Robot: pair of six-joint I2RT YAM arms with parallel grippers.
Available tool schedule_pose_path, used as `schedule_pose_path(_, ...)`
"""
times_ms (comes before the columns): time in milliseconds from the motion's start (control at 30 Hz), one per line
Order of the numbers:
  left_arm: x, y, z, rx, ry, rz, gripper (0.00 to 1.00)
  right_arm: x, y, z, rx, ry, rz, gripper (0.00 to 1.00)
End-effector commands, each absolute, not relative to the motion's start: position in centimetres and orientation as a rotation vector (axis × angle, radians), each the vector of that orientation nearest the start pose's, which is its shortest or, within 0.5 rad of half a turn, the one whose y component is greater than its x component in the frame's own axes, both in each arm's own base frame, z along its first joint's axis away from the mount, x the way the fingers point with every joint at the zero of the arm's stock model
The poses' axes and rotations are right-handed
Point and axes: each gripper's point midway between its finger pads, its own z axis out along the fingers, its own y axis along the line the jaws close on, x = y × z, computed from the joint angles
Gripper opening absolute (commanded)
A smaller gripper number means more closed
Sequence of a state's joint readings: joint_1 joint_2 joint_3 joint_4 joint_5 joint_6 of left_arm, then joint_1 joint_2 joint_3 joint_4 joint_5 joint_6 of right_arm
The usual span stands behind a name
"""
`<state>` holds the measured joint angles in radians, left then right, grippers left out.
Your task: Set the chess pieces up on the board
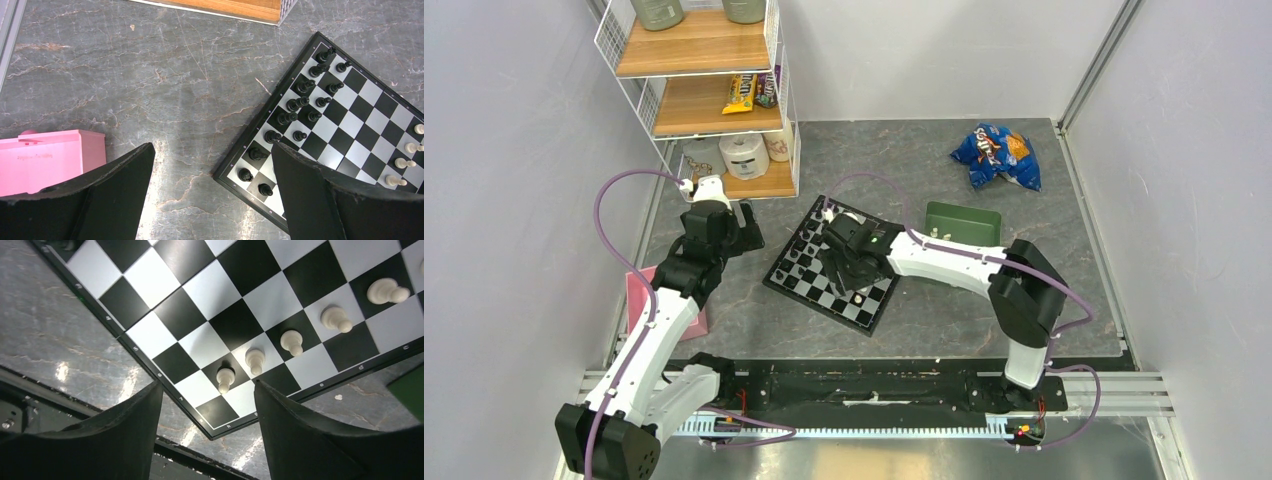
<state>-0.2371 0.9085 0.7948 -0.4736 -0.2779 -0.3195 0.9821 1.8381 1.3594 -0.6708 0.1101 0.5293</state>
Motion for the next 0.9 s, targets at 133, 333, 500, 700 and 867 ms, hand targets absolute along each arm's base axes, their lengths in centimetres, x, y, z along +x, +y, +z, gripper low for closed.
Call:
schedule_pose_path(133, 29.3, -3.3, 18.8, -0.225, 2.099, -0.023, 0.94, 25.4, 33.8, 16.9, -0.496, 2.431, 0.347, 0.96)
schedule_pose_path(333, 29.4, -3.4, 18.6, -0.223, 2.107, -0.028, 0.95, 30.6, 27.7, 20.5, -0.167, 2.340, 0.104, 0.97)
schedule_pose_path(500, 29.2, -3.3, 18.7, -0.226, 2.102, -0.025, 0.94, 33.4, 22.6, 20.9, 0.006, 2.332, -0.021, 0.97)
schedule_pose_path(700, 29.2, -3.3, 18.6, -0.229, 2.103, -0.024, 0.94, 35.1, 16.9, 22.3, 0.155, 2.274, -0.169, 0.97)
schedule_pose_path(867, 29.2, -3.3, 18.5, -0.228, 2.107, -0.021, 0.94, 36.1, 12.7, 23.3, 0.285, 2.235, -0.238, 0.97)
